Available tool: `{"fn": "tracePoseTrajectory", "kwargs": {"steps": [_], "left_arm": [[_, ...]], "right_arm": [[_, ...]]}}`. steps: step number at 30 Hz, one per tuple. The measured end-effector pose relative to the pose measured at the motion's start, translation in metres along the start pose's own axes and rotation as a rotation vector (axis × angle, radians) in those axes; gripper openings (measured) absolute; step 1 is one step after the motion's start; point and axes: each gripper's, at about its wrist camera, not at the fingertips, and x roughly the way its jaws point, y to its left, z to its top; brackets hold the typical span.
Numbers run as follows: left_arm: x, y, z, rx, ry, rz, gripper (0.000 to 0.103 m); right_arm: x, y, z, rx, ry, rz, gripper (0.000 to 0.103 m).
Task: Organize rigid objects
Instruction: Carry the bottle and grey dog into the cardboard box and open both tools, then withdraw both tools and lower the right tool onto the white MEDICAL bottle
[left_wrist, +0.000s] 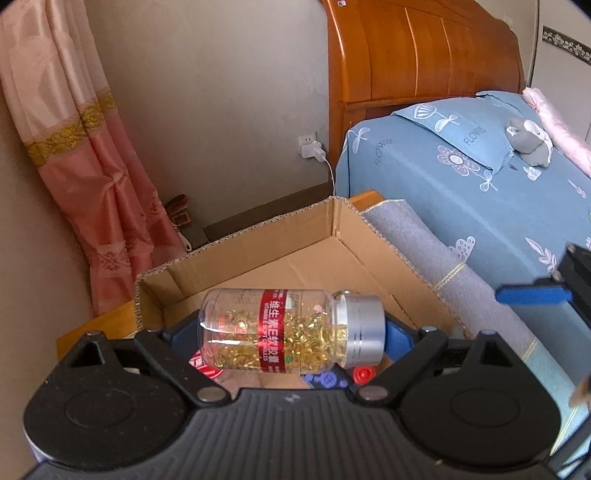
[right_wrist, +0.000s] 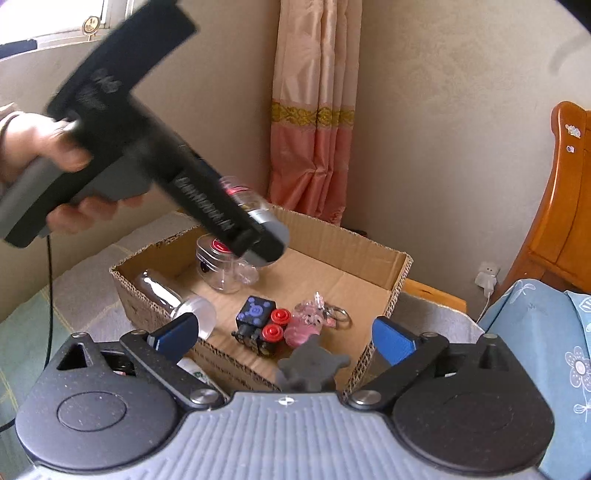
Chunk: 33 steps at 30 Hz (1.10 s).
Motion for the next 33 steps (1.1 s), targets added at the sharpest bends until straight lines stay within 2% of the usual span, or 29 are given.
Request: {"fn": "tracePoseTrajectory", "kwargs": {"steps": [9,14,26,33], "left_arm": [[0.018,0.002,0.022,-0.03,-0.031,0.016,0.096],[0.006,0.004,0.019,-0.032,-0.047,0.007,0.099],[-0.05,-0.002,-0.015,-0.033,-0.053,0.023,0.101],[-0.082,-0.005,-0.055,-0.063,-0.08,0.088,0.102]], "right_arm": [[-0.002,-0.003,-0.002,-0.004,0.017,-0.012,0.103],[-0.005,-0.002,-0.005,0.004,0.021,-0.014,0.103],[-0.029,0.023,-0.006,0.0,0.024,-0.025,0.103],[-0.045,0.035,-0.016,0.04,0.035,-0.045,0.103]]}}
